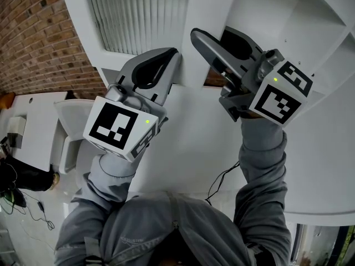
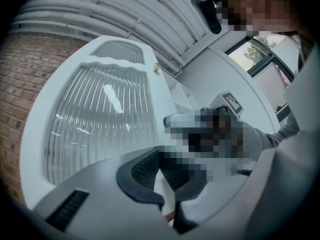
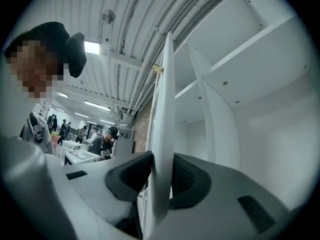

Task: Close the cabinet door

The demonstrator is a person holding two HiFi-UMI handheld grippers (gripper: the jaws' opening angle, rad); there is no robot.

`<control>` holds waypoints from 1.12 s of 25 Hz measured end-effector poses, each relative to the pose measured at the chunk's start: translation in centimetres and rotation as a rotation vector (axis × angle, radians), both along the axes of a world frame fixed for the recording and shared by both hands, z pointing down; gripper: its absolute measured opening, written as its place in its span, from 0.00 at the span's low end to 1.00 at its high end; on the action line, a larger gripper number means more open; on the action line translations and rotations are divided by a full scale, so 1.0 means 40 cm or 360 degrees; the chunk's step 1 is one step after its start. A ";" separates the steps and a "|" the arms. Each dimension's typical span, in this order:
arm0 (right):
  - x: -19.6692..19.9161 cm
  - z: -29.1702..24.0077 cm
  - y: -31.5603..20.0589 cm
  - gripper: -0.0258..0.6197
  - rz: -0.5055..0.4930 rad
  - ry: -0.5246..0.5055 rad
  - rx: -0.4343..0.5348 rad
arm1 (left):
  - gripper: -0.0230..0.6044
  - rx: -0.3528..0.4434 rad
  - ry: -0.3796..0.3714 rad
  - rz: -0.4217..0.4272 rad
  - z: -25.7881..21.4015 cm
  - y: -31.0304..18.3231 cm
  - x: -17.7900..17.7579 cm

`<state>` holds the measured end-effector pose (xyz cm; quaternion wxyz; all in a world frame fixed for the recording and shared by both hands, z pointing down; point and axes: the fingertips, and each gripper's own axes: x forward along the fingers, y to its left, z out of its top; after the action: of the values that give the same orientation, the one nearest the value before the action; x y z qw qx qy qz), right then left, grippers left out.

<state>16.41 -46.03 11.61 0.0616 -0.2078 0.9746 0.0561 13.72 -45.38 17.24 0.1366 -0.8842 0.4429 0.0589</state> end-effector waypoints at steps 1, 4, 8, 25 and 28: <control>0.001 0.001 -0.003 0.20 -0.0005 0.0000 0.0000 | 0.04 -0.0001 -0.0002 -0.0005 0.001 -0.004 0.002; 0.004 0.003 -0.010 0.21 -0.0016 -0.0002 0.0005 | 0.04 -0.0013 -0.0009 -0.0016 0.009 -0.014 0.006; 0.004 0.007 -0.019 0.21 -0.0027 -0.0005 0.0000 | 0.04 -0.0026 -0.0013 -0.0028 0.017 -0.025 0.005; 0.014 0.021 -0.041 0.23 -0.0044 -0.0021 0.0013 | 0.04 -0.0023 -0.0047 -0.0073 0.039 -0.054 0.012; 0.021 0.019 -0.048 0.24 -0.0012 -0.0031 0.0023 | 0.04 -0.0035 -0.0039 -0.0066 0.037 -0.061 0.017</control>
<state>17.26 -47.96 12.36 0.0728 -0.2041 0.9743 0.0608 14.41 -47.81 18.72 0.1336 -0.8769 0.4600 0.0405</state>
